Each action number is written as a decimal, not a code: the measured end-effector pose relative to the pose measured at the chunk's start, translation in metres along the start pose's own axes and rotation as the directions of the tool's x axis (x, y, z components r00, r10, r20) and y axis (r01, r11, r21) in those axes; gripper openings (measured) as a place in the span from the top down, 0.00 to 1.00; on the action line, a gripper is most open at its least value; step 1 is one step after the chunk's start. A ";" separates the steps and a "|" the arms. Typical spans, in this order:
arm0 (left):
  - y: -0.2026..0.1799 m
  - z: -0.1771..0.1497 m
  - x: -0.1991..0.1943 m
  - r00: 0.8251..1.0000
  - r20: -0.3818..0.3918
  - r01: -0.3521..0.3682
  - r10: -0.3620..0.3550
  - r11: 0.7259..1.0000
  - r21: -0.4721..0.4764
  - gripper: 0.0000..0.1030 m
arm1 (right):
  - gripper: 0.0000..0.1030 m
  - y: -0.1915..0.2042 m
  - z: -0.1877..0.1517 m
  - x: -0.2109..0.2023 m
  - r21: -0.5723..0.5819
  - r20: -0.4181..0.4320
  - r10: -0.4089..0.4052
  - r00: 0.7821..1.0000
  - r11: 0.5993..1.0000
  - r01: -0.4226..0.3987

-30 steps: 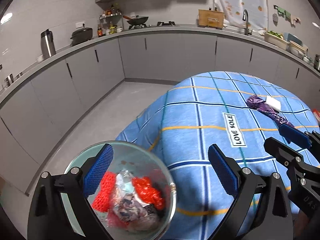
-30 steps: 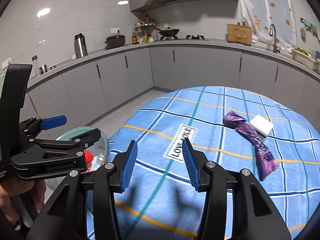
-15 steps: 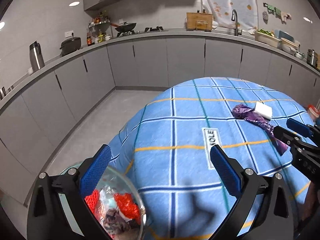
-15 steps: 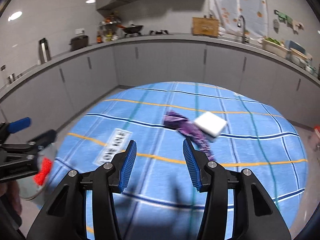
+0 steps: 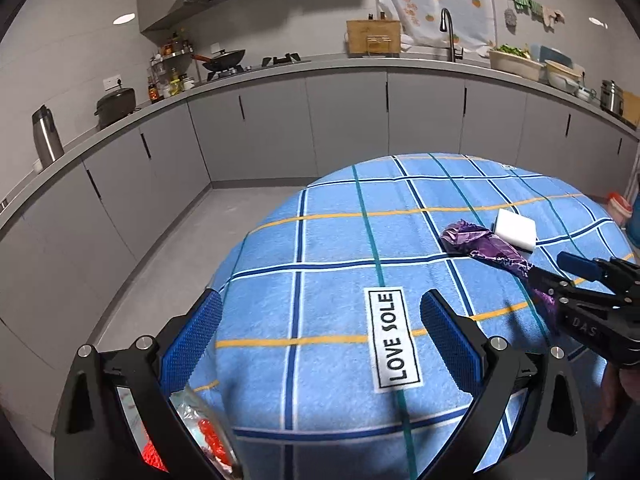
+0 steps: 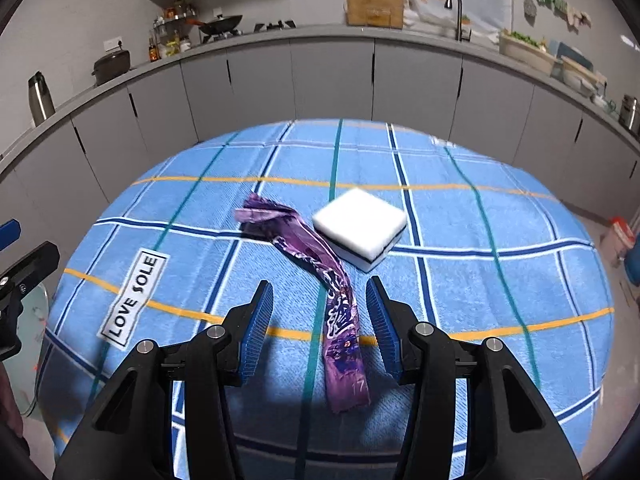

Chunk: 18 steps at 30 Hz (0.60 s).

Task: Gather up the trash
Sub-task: 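Grasp the purple wrapper with the right gripper while the left gripper grasps the white sponge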

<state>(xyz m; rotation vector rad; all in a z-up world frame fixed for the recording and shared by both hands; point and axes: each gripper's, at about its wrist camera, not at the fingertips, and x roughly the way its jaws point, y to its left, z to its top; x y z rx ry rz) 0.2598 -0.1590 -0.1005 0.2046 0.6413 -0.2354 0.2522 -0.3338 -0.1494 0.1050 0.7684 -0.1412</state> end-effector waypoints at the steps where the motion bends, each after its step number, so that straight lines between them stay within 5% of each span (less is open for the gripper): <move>1: -0.002 0.001 0.003 1.000 -0.004 0.004 -0.004 1.000 0.001 0.05 | 0.54 -0.001 0.000 0.006 -0.001 -0.018 0.005 1.000 1.000 -0.005; 6: -0.008 0.002 0.013 1.000 -0.018 0.014 -0.014 1.000 0.009 0.05 | 0.70 -0.005 0.000 0.021 0.014 -0.078 0.028 0.997 1.000 -0.027; 8: -0.011 0.003 0.017 1.000 -0.022 0.019 -0.018 1.000 0.011 0.05 | 0.88 -0.002 0.001 0.024 -0.003 -0.092 0.028 0.995 1.000 -0.028; 18: -0.028 0.019 0.021 1.000 -0.012 0.028 -0.028 0.999 0.032 0.05 | 0.96 -0.010 0.008 -0.005 0.043 0.012 0.071 0.997 0.997 -0.071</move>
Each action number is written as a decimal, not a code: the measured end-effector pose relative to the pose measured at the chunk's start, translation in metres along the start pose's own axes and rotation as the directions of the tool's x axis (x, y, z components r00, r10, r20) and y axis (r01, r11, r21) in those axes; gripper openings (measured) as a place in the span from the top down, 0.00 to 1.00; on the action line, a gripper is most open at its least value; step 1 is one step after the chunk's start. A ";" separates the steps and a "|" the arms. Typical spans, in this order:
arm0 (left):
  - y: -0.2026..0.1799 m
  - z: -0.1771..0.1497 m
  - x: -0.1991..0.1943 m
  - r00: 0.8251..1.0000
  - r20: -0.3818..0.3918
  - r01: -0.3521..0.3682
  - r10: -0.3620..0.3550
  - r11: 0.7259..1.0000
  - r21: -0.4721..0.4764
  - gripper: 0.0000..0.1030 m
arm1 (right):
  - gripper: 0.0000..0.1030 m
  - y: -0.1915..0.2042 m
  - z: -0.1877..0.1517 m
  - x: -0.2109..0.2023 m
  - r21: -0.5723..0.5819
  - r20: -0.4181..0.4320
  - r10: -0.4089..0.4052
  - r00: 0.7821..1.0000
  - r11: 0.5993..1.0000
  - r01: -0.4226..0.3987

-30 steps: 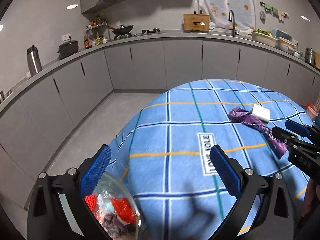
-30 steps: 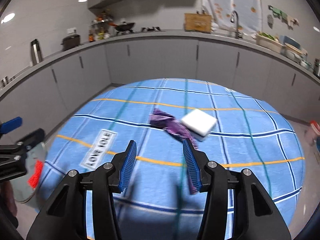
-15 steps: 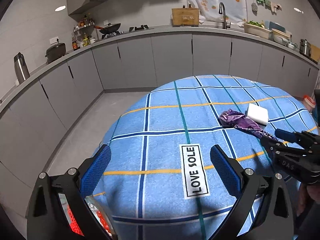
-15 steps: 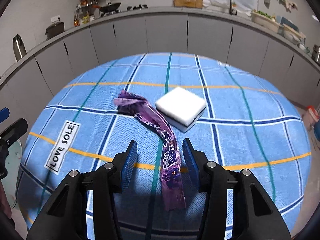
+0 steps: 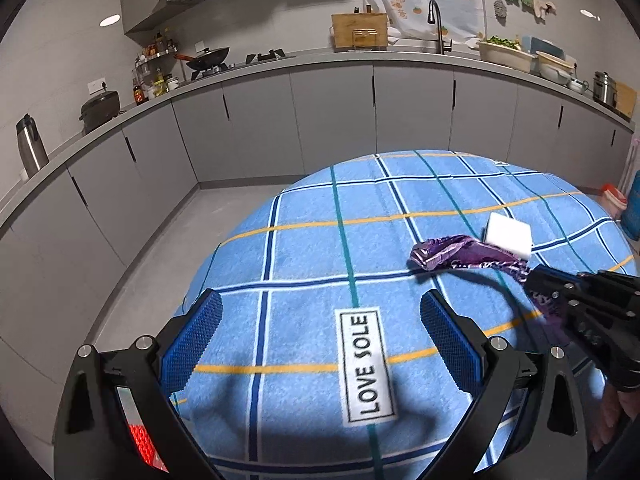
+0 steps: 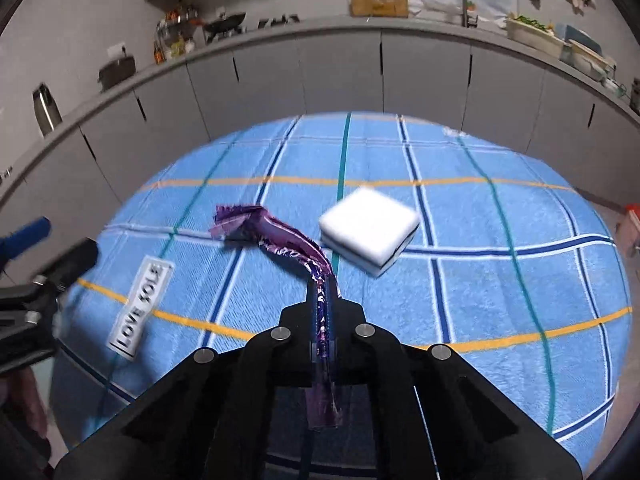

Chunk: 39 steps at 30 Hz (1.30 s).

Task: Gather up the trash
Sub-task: 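Grasp the purple wrapper with the right gripper while the left gripper grasps the white sponge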

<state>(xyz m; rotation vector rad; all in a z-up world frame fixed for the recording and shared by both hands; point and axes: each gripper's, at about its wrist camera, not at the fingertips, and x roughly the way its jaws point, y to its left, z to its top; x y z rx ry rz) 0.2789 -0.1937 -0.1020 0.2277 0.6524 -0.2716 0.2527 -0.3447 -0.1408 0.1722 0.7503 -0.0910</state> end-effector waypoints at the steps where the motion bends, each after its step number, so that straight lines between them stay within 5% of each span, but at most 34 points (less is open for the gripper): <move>1: -0.002 0.001 0.000 1.000 0.002 0.002 -0.002 1.000 0.003 0.05 | 0.96 -0.002 0.002 -0.005 0.006 0.017 0.000 1.000 1.000 0.000; 8: -0.037 0.019 0.007 0.999 0.008 0.037 -0.037 0.997 0.064 0.05 | 0.96 -0.035 0.015 -0.032 0.073 0.110 -0.115 0.987 0.992 0.107; 18: -0.105 0.044 0.046 0.990 -0.018 0.139 -0.138 0.982 0.124 0.05 | 0.96 -0.100 0.012 -0.020 0.197 0.069 -0.224 0.972 0.958 0.207; 34: -0.164 0.045 0.115 0.951 -0.173 0.281 -0.257 0.950 0.135 0.05 | 0.96 -0.126 -0.004 -0.003 0.244 0.007 -0.219 0.976 0.947 0.211; 36: -0.162 0.044 0.115 0.947 -0.179 0.292 -0.268 0.948 0.124 0.07 | 0.96 -0.125 -0.004 -0.004 0.243 0.010 -0.215 0.976 0.948 0.206; 39: -0.163 0.041 0.117 0.932 -0.206 0.324 -0.297 0.940 0.112 0.29 | 0.96 -0.125 -0.004 -0.005 0.240 0.012 -0.210 0.978 0.950 0.201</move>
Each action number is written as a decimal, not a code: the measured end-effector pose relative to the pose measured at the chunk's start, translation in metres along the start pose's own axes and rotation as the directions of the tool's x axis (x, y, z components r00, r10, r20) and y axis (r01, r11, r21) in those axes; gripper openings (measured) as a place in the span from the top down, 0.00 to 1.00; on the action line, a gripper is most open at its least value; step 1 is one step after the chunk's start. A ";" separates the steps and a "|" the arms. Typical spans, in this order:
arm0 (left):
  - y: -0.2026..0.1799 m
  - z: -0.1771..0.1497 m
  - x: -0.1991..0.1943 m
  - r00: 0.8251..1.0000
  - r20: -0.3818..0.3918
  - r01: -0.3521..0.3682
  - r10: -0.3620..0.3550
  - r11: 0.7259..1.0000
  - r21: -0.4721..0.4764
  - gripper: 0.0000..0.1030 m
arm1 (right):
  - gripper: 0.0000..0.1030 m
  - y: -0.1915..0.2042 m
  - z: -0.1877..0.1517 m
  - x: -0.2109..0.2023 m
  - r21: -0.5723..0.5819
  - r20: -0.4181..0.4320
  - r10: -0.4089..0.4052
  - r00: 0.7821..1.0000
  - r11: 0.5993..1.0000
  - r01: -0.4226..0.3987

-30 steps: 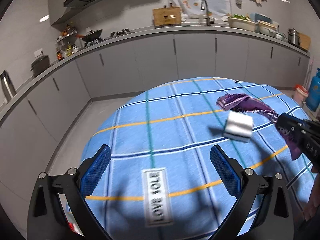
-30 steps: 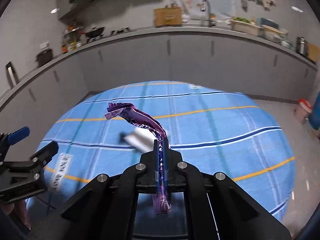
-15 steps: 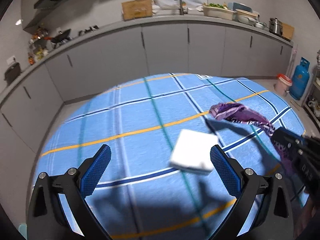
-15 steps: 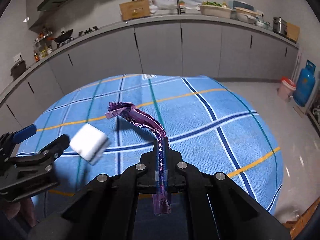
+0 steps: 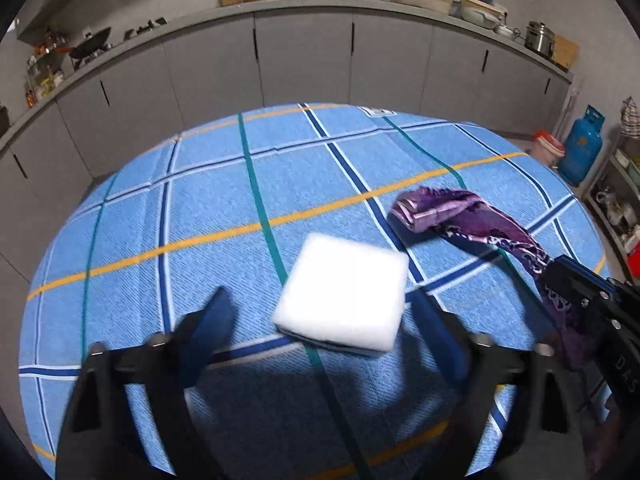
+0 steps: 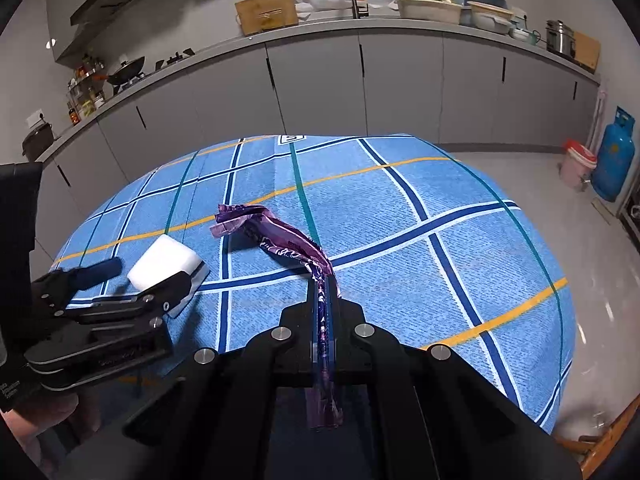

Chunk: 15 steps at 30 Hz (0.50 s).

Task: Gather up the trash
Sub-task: 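Grasp the purple wrapper with the right gripper while the left gripper grasps the white sponge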

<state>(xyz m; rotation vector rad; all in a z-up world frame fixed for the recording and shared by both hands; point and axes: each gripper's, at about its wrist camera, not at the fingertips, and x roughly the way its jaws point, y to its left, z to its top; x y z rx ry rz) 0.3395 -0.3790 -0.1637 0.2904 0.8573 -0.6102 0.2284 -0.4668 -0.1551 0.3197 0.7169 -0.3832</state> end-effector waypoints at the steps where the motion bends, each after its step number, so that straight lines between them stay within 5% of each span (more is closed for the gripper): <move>1: -0.001 -0.001 0.001 1.000 -0.014 0.019 -0.019 1.000 0.002 0.37 | 0.96 0.001 -0.001 -0.001 -0.001 -0.001 0.002 1.000 1.000 -0.002; 15: 0.000 -0.021 -0.038 0.999 0.026 0.024 -0.025 1.000 0.011 0.44 | 0.96 0.010 -0.013 -0.023 -0.014 0.020 0.031 0.999 0.999 -0.031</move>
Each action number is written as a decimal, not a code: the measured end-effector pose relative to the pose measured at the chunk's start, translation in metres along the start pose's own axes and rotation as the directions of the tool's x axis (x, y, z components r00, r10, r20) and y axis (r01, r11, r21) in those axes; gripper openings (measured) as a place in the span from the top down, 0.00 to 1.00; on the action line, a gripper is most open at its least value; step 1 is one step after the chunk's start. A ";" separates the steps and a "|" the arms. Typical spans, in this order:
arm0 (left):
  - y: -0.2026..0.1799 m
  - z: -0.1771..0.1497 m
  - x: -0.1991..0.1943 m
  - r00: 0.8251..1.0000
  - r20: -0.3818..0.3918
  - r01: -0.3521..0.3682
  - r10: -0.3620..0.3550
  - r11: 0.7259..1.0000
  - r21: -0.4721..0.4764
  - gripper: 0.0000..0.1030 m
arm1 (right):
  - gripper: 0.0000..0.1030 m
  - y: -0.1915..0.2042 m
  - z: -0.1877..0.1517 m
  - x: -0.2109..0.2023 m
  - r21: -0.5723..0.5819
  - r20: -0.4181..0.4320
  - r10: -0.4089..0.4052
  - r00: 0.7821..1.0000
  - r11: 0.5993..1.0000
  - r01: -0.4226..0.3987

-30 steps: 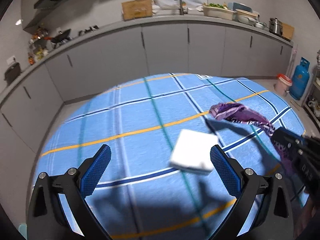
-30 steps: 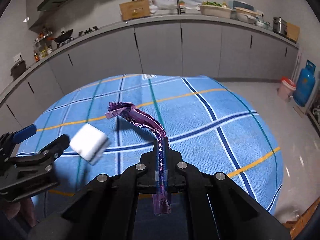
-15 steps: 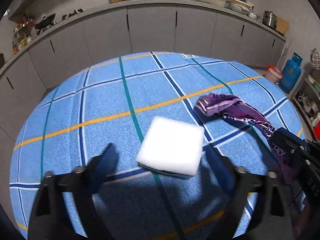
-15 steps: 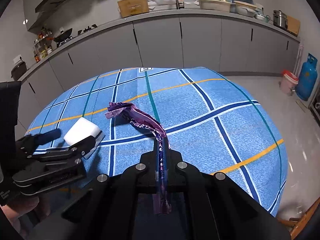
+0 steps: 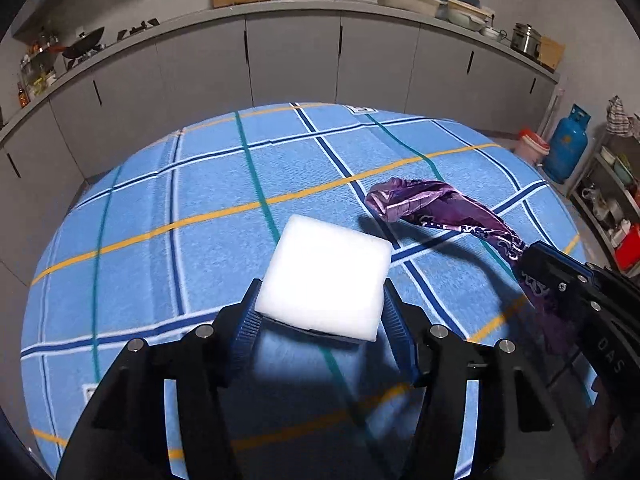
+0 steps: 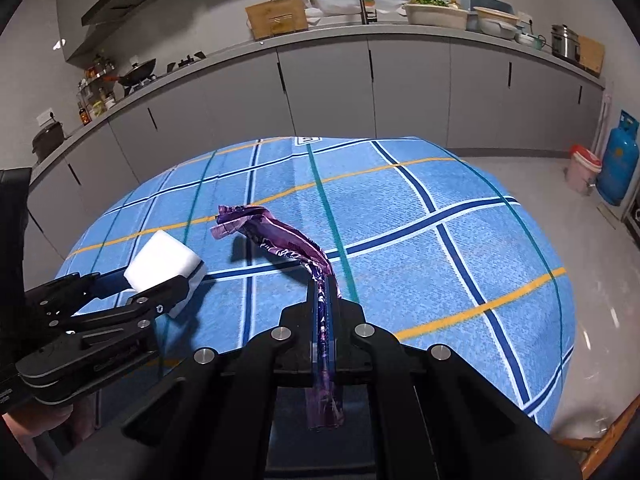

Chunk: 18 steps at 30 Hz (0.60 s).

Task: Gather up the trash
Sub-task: 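Grasp the purple wrapper with the right gripper while the left gripper grasps the white sponge, then carry the purple wrapper and white sponge over the teal bucket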

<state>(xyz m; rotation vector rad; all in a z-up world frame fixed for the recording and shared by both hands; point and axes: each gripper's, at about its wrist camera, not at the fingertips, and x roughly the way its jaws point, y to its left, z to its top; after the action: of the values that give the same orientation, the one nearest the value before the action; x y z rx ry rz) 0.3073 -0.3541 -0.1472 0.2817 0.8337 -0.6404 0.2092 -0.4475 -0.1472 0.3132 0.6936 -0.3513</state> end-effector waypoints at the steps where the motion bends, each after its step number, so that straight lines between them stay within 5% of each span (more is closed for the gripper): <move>1: 0.001 -0.003 -0.006 1.000 0.008 -0.007 0.007 1.000 0.001 0.44 | 0.96 0.002 -0.001 -0.003 -0.004 0.003 0.004 1.000 1.000 -0.004; 18: 0.026 -0.060 -0.101 0.990 0.102 -0.096 0.100 0.994 -0.043 0.44 | 0.96 0.048 -0.031 -0.060 -0.066 0.035 0.084 0.996 0.995 -0.081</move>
<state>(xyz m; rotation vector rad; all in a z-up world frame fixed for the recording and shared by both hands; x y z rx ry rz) 0.2373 -0.2636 -0.1103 0.2513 0.7271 -0.5422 0.1687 -0.3800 -0.1216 0.2728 0.6516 -0.2552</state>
